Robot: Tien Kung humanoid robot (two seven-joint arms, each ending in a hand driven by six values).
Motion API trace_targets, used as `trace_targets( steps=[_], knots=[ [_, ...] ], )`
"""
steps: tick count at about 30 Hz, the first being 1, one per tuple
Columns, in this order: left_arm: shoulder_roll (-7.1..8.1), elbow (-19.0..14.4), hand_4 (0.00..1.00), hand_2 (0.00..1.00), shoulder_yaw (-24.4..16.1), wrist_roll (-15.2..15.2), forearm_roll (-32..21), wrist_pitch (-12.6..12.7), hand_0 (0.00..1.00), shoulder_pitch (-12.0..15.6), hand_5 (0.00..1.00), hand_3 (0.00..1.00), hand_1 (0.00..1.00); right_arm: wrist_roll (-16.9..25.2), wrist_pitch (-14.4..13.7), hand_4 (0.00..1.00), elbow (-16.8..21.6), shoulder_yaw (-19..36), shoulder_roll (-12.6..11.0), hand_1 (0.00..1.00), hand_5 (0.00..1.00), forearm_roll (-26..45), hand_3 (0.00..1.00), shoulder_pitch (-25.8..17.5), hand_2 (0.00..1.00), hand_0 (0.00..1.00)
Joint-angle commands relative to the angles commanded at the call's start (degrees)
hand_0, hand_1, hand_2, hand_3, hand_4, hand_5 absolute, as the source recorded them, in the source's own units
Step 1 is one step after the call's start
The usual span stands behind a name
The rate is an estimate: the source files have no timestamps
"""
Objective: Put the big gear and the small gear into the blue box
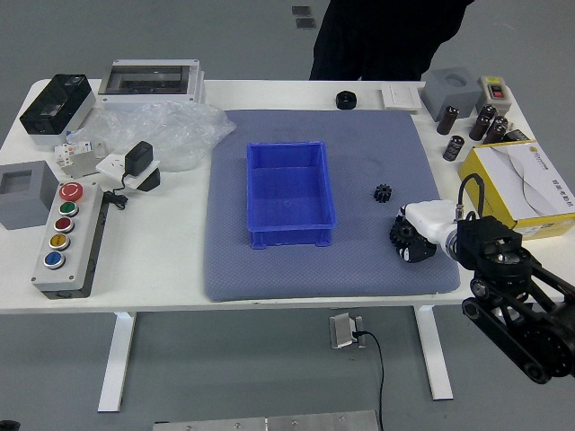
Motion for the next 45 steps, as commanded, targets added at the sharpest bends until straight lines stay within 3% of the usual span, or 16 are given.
trace_targets(
  steps=[5,6,21,30,37,45],
  knots=[
    [0.02,0.0,0.658,0.779,0.0,0.0,0.0,0.0,0.824,0.0,0.377,0.75,0.784,0.0,-0.6,0.562,-0.3,0.0,0.0,0.498,0.309,0.0,0.598,0.0,0.516,0.591],
    [0.01,0.0,0.658,0.779,0.0,0.0,0.0,0.0,0.823,0.0,0.378,0.75,0.784,0.0,-0.8,0.426,-0.3,0.1,0.0,0.467,0.293,0.0,0.564,0.0,0.47,0.565],
    [0.09,0.0,0.658,0.779,0.1,0.0,0.1,0.0,0.823,0.0,0.377,0.75,0.784,-0.1,-2.6,0.405,0.9,2.2,-0.6,0.452,0.3,0.0,0.541,1.4,0.458,0.552],
    [0.31,0.0,0.659,0.779,0.0,0.0,0.1,0.0,0.823,0.0,0.378,0.75,0.784,-0.2,-2.1,0.403,4.3,3.8,-0.9,0.448,0.299,0.0,0.534,5.8,0.453,0.554],
    [0.33,0.0,0.658,0.779,0.0,0.0,0.3,0.0,0.823,0.0,0.378,0.75,0.784,0.1,-2.1,0.403,3.4,2.7,3.8,0.449,0.296,0.0,0.534,11.9,0.449,0.554],
    [0.26,0.0,0.659,0.779,0.1,0.1,0.5,-0.1,0.824,0.1,0.378,0.75,0.784,0.6,-2.7,0.404,-1.7,-0.7,12.4,0.449,0.297,0.0,0.534,17.4,0.451,0.557]
  ],
)
